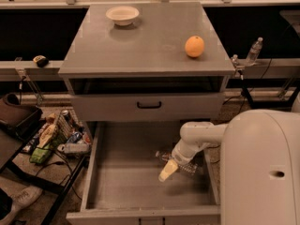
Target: Place water bottle into middle drawer
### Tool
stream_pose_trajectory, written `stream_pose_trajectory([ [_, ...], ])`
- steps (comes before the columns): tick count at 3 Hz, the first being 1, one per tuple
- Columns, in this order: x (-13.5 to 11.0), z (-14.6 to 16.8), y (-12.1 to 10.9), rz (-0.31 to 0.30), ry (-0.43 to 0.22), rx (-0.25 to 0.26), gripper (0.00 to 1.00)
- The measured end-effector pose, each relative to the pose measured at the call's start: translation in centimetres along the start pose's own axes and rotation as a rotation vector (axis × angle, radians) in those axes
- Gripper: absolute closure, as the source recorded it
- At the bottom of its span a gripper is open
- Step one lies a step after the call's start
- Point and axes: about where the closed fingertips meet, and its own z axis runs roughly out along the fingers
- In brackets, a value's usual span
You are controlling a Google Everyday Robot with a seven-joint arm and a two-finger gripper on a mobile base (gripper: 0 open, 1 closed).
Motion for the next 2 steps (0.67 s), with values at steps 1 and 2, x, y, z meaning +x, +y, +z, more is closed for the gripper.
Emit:
stream_pose_trajectory([
  [1,-0.5,-1.1,0.2,-0.002,0.016,0.016,0.0],
  [2,-0.1,-5.2,0.9,0.004,0.023,0.086,0.0],
])
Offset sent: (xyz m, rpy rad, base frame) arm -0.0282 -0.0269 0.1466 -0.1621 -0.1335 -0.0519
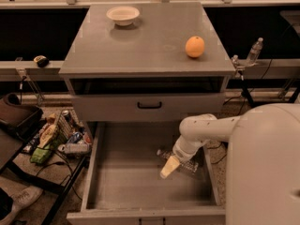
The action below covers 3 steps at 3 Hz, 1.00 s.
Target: Place water bottle into middle drawer
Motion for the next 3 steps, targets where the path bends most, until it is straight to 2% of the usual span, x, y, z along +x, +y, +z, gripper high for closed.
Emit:
stream_pose_trajectory([
  [1,0.7,-7.3,1.8,-0.016,-0.014,0.027,0.0],
  [2,1.3,-15.8,3.9,-0.059,-0.004,0.066,0.0],
  [3,0.8,-25.3,4.8,-0.07,0.008,0.137,0.0],
])
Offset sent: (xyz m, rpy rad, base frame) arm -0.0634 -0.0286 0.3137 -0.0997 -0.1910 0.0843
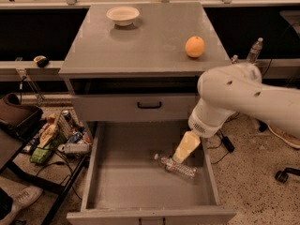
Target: Place water bottle into middle drawer
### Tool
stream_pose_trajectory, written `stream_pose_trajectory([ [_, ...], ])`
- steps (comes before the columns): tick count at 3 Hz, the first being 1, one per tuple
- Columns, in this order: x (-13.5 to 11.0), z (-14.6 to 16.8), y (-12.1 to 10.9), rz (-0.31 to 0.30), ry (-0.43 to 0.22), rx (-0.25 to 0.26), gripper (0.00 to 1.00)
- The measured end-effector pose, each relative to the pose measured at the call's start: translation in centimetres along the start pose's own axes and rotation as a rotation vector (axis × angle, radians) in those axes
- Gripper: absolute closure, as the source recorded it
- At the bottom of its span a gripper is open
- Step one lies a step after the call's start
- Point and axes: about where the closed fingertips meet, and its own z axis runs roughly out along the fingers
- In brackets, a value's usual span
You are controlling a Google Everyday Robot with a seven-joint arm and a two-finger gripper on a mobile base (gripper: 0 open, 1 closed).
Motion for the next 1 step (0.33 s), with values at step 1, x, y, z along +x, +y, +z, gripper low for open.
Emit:
stream_pose_trajectory([
  [1,0.39,-8.37,-0.71,0.04,0.056,0.116,0.0],
])
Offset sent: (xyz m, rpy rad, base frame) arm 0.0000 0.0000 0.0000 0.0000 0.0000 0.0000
